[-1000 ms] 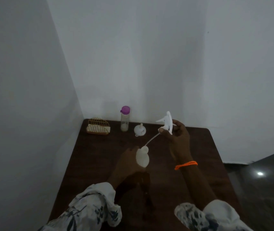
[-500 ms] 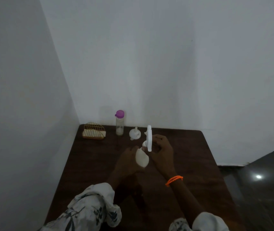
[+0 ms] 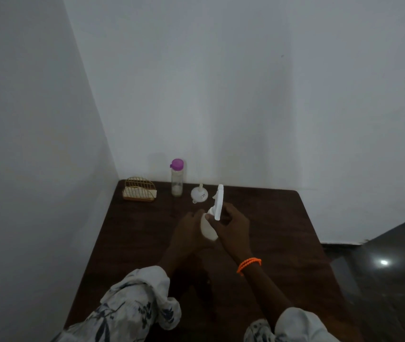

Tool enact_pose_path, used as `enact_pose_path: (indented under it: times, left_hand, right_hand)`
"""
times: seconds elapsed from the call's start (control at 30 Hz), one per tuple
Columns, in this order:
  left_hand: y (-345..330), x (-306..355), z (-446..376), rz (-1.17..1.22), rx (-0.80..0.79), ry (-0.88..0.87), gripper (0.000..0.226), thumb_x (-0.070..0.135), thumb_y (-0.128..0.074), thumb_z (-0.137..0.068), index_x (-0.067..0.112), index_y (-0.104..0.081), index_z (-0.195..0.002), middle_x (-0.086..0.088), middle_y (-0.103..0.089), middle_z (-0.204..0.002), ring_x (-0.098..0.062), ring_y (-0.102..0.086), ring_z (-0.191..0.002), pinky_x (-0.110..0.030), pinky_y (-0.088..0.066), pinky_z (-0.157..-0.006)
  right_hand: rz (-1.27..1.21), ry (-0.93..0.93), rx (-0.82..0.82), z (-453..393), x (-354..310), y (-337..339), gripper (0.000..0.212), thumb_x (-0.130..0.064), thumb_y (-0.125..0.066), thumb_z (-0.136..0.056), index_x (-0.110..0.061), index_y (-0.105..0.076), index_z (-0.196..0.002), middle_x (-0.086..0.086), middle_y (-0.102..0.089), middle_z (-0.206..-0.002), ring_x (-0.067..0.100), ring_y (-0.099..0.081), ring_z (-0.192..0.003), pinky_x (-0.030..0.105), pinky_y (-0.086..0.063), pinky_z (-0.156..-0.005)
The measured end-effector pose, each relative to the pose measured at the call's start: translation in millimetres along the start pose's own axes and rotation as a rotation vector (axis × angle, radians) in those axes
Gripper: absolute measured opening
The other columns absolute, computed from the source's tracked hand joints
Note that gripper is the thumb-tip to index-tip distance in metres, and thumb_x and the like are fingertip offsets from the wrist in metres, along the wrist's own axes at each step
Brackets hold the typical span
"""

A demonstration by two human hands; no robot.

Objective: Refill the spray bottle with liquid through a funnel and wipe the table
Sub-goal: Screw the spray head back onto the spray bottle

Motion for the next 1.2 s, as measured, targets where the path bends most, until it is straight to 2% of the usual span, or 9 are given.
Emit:
enact_pose_path:
  times: [0.2, 0.37, 0.5, 0.67, 0.8, 0.9, 0.97, 1.07, 1.2]
  left_hand:
    - [-1, 1, -1, 0.028, 0.020, -0.016, 0.085, 0.059, -0.086, -0.060, 0.024, -0.054, -0.131, 0.003, -0.062, -0.125, -0.014, -0.058, -0.113, -0.038, -0.055, -0.094]
    - [5, 5, -3, 0.042, 0.047, -0.025, 0.070, 0.042, -0.086, -0.074, 0.017, -0.057, -0.132, -0.002, -0.061, -0.130, -0.018, -0.059, -0.119, -0.032, -0.051, -0.099]
    - [9, 10, -4, 0.048, 0.021, -0.025, 0.072, 0.041, -0.086, -0.076, 0.012, -0.055, -0.135, -0.006, -0.061, -0.132, -0.021, -0.058, -0.121, -0.031, -0.049, -0.099]
    - [13, 13, -3, 0.044, 0.040, -0.019, 0.082, 0.061, -0.079, -0.060, 0.021, -0.056, -0.128, 0.000, -0.063, -0.123, -0.016, -0.060, -0.112, -0.034, -0.055, -0.090]
    - [13, 19, 0, 0.058, 0.015, -0.032, 0.083, 0.047, -0.090, -0.064, 0.018, -0.056, -0.133, -0.001, -0.059, -0.131, -0.018, -0.057, -0.120, -0.035, -0.052, -0.097]
    - [10, 19, 0, 0.041, 0.037, -0.026, 0.085, 0.062, -0.078, -0.066, 0.018, -0.054, -0.134, -0.001, -0.063, -0.127, -0.018, -0.060, -0.116, -0.029, -0.052, -0.092]
    - [8, 20, -1, 0.035, 0.038, -0.024, 0.078, 0.058, -0.080, -0.069, 0.015, -0.057, -0.130, -0.002, -0.066, -0.121, -0.018, -0.062, -0.110, -0.025, -0.049, -0.086]
    - [7, 20, -2, 0.011, 0.045, -0.054, 0.073, 0.052, -0.082, -0.074, 0.014, -0.056, -0.131, -0.005, -0.066, -0.123, -0.020, -0.062, -0.112, -0.032, -0.053, -0.092]
    - [7, 20, -1, 0.013, 0.023, -0.053, 0.072, 0.042, -0.086, -0.075, 0.010, -0.055, -0.132, -0.009, -0.063, -0.126, -0.023, -0.059, -0.116, -0.033, -0.051, -0.093]
  right_hand:
    - [0.098, 0.024, 0.050, -4, 3, -7, 0.039, -0.022, -0.089, -0.072, -0.044, -0.058, -0.079, -0.008, -0.063, -0.087, 0.005, -0.062, -0.083, 0.017, -0.052, -0.066]
    - [0.077, 0.042, 0.027, -8, 3, -10, 0.036, -0.021, -0.086, -0.076, -0.045, -0.061, -0.088, -0.009, -0.059, -0.094, 0.005, -0.061, -0.087, 0.017, -0.052, -0.065]
    - [0.093, 0.085, 0.030, -9, -2, -8, 0.035, -0.016, -0.081, -0.082, -0.043, -0.062, -0.093, -0.008, -0.060, -0.097, 0.003, -0.061, -0.091, 0.015, -0.051, -0.066]
    - [0.211, 0.064, 0.063, -10, -3, -1, 0.026, -0.039, -0.083, -0.078, -0.042, -0.059, -0.089, -0.012, -0.059, -0.092, 0.001, -0.059, -0.087, 0.015, -0.048, -0.070]
    - [0.334, 0.029, 0.043, -14, -4, 4, 0.036, -0.055, -0.080, -0.074, -0.038, -0.060, -0.098, -0.014, -0.055, -0.092, 0.000, -0.057, -0.084, 0.013, -0.048, -0.067]
    - [0.206, 0.016, 0.012, -13, -3, 6, 0.035, -0.044, -0.085, -0.074, -0.030, -0.064, -0.098, -0.012, -0.056, -0.094, 0.000, -0.057, -0.089, 0.012, -0.048, -0.070]
    - [0.133, 0.016, 0.012, -11, -1, 6, 0.030, -0.031, -0.086, -0.076, -0.029, -0.064, -0.097, -0.011, -0.058, -0.096, 0.002, -0.060, -0.090, 0.014, -0.050, -0.072]
    - [0.103, 0.044, 0.012, -8, -1, 4, 0.033, -0.018, -0.082, -0.080, -0.038, -0.061, -0.095, -0.012, -0.062, -0.095, 0.003, -0.063, -0.091, 0.017, -0.052, -0.071]
    - [0.140, 0.064, 0.024, -8, 0, 3, 0.031, -0.025, -0.082, -0.080, -0.043, -0.060, -0.091, -0.013, -0.063, -0.092, 0.003, -0.063, -0.088, 0.018, -0.053, -0.070]
Point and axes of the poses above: each hand's wrist, its own z-axis away from the middle knuckle, its own y-axis out of the back of the hand, x = y × z, the point moved 6 cm from there along -z, towards the middle knuckle
